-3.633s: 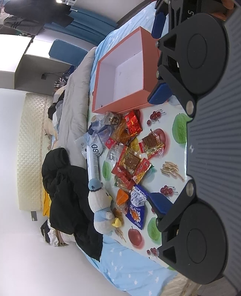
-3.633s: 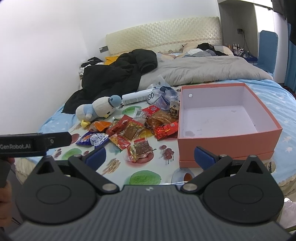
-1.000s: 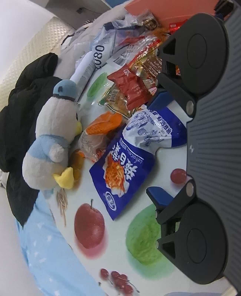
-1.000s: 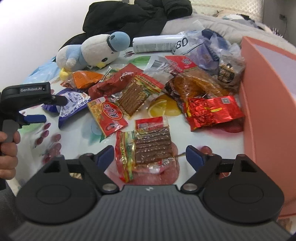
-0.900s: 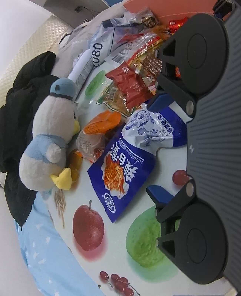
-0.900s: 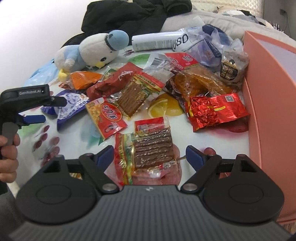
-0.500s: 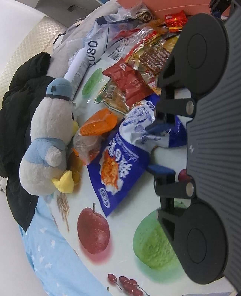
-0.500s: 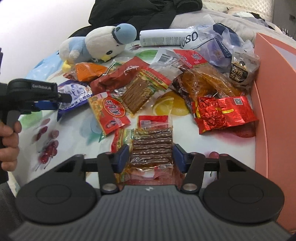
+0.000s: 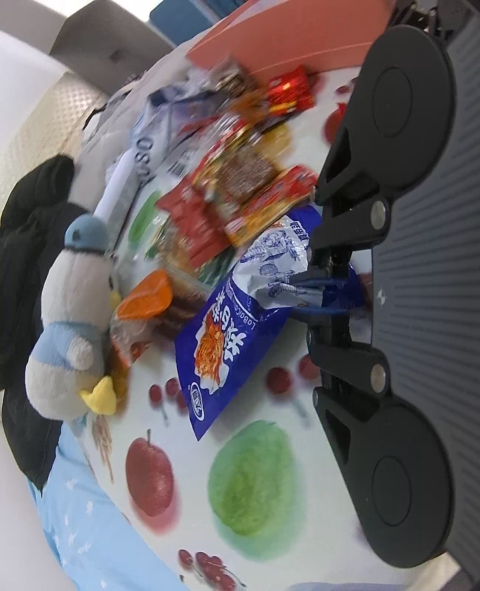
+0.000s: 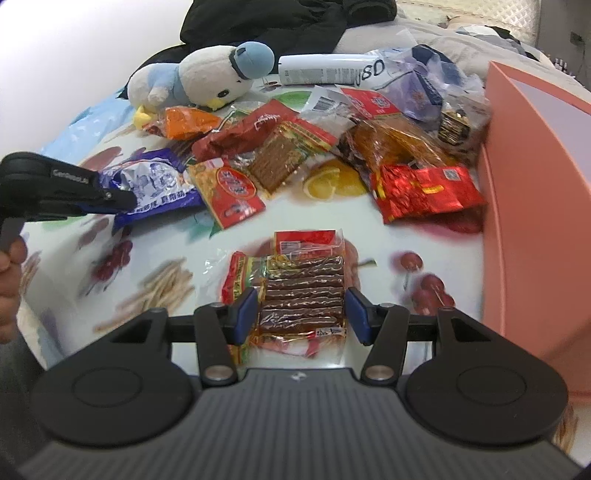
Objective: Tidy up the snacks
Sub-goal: 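Grasp the blue-white cabbage bag with left tool while right grasps brown sausage pack, then lift the blue-white bag with the left tool and regrip it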
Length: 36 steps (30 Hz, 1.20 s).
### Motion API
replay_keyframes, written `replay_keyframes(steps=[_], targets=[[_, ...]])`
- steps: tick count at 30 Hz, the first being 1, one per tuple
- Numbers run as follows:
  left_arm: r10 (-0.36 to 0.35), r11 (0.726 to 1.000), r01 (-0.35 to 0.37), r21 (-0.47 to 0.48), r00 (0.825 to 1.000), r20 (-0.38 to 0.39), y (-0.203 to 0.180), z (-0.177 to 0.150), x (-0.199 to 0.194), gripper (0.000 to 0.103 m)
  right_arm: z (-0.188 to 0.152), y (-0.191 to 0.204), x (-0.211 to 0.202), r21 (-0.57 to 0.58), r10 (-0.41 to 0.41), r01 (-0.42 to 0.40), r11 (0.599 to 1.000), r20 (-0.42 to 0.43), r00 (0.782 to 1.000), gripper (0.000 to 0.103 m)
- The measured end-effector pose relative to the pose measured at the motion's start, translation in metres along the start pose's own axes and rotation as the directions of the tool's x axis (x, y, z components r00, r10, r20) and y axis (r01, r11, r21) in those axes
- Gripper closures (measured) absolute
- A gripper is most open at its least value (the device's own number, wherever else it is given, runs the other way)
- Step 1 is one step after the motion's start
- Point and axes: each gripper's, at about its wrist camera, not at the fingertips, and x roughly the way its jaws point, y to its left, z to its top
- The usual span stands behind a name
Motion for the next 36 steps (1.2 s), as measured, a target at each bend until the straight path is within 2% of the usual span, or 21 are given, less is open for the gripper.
replay_keyframes(steps=[11, 17, 19, 20, 21, 22, 23, 28, 30, 34, 36], targets=[[-0.086, 0.991, 0.093, 0.093, 0.993, -0.078, -0.015, -0.052, -0.055, 0.091, -0.036, -0.009, -0.038, 0.043, -0.044, 0.044, 0.998, 0.009, 0.999, 0.048], [-0.03, 0.996, 0.037, 0.082, 0.996, -0.085, -0.007, -0.062, -0.073, 0.088, -0.05, -0.019, -0.048, 0.097, -0.089, 0.087, 0.992, 0.018, 0.996, 0.047], [-0.009, 0.998, 0.015, 0.068, 0.996, -0.088, -0.005, -0.061, -0.076, 0.072, -0.052, -0.021, -0.048, 0.115, -0.088, 0.085, 0.99, 0.022, 0.996, 0.047], [-0.003, 0.999, 0.007, 0.051, 0.996, -0.085, -0.004, -0.061, -0.078, 0.046, -0.053, -0.022, -0.049, 0.121, -0.088, 0.084, 0.989, 0.027, 0.996, 0.043], [0.0, 0.999, 0.003, 0.036, 0.997, -0.077, -0.004, -0.061, -0.081, 0.022, -0.053, -0.023, -0.049, 0.127, -0.087, 0.082, 0.988, 0.033, 0.996, 0.032], [0.001, 1.0, 0.0, 0.025, 0.998, -0.06, -0.004, -0.061, -0.083, 0.016, -0.053, -0.024, -0.048, 0.131, -0.092, 0.087, 0.988, 0.034, 0.995, 0.026], [0.003, 1.0, -0.002, 0.021, 0.999, -0.043, -0.005, -0.06, -0.085, 0.013, -0.053, -0.024, -0.047, 0.134, -0.1, 0.094, 0.987, 0.037, 0.994, 0.022], [0.021, 1.0, -0.022, -0.011, 0.998, -0.06, -0.018, -0.056, -0.076, 0.008, -0.056, -0.024, -0.045, 0.125, -0.104, 0.097, 0.987, 0.048, 0.993, 0.023], [0.044, 0.999, -0.045, -0.016, 0.997, -0.058, -0.024, -0.054, -0.07, 0.007, -0.058, -0.024, -0.044, 0.127, -0.089, 0.081, 0.989, 0.06, 0.994, 0.023], [0.04, 0.999, -0.042, -0.033, 0.998, -0.058, -0.031, -0.048, -0.061, 0.005, -0.059, -0.021, -0.041, 0.107, -0.082, 0.075, 0.991, 0.065, 0.995, 0.024], [0.063, 0.998, -0.064, -0.023, 0.997, -0.055, -0.037, -0.045, -0.055, 0.004, -0.06, -0.019, -0.039, 0.097, -0.078, 0.071, 0.993, 0.068, 0.995, 0.028]])
